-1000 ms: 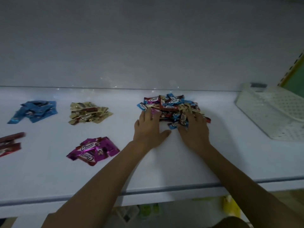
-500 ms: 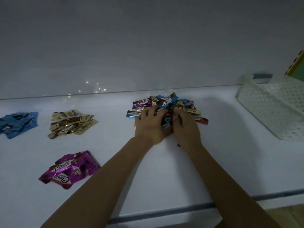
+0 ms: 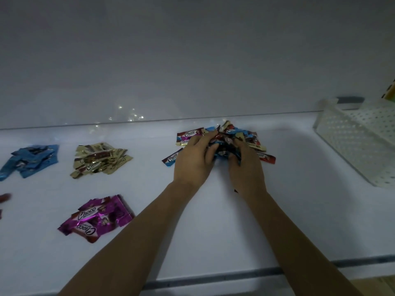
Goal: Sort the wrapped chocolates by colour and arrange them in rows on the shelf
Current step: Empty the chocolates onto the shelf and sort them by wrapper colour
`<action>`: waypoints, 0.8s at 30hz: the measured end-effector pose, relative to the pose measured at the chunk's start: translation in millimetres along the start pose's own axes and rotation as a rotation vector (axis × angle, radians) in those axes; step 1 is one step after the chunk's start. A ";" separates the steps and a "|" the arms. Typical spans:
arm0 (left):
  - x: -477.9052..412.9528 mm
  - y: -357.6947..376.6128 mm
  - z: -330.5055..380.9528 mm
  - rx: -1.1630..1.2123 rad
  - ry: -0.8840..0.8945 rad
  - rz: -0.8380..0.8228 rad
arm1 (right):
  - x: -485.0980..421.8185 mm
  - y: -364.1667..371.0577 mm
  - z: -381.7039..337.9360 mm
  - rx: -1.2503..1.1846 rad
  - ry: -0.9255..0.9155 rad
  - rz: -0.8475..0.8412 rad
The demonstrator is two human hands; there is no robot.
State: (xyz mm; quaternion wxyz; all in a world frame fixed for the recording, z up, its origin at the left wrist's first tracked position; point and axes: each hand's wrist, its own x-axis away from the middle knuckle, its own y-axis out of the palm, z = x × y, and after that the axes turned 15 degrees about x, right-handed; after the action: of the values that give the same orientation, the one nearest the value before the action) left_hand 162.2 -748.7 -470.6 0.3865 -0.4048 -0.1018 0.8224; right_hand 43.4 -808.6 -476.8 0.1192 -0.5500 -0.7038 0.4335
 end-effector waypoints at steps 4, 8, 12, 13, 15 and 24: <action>-0.2 -6.6 4.7 0.197 -0.100 0.061 | 2.8 -1.0 -2.6 0.077 -0.056 0.019; 2.8 -11.9 14.2 0.368 -0.249 0.134 | 6.1 -3.2 -5.7 0.239 -0.091 0.013; 2.0 -12.9 11.5 0.435 -0.279 0.183 | 6.1 -2.8 -7.8 0.308 -0.108 -0.012; 1.4 -13.4 11.9 0.462 -0.297 0.203 | 7.5 -2.5 -8.7 0.312 -0.123 0.029; -0.7 -14.3 13.4 0.528 -0.338 0.245 | 11.5 -3.4 -12.4 0.294 -0.186 0.131; -21.9 -38.7 27.8 0.880 -0.395 0.430 | 13.6 -17.0 -71.1 -0.456 -0.131 -0.040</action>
State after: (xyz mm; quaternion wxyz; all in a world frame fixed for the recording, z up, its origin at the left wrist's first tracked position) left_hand 171.2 -734.0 -421.0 0.3160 -0.0534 0.2674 0.9087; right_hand 72.8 -763.0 -426.1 -0.0456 -0.5192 -0.8006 0.2956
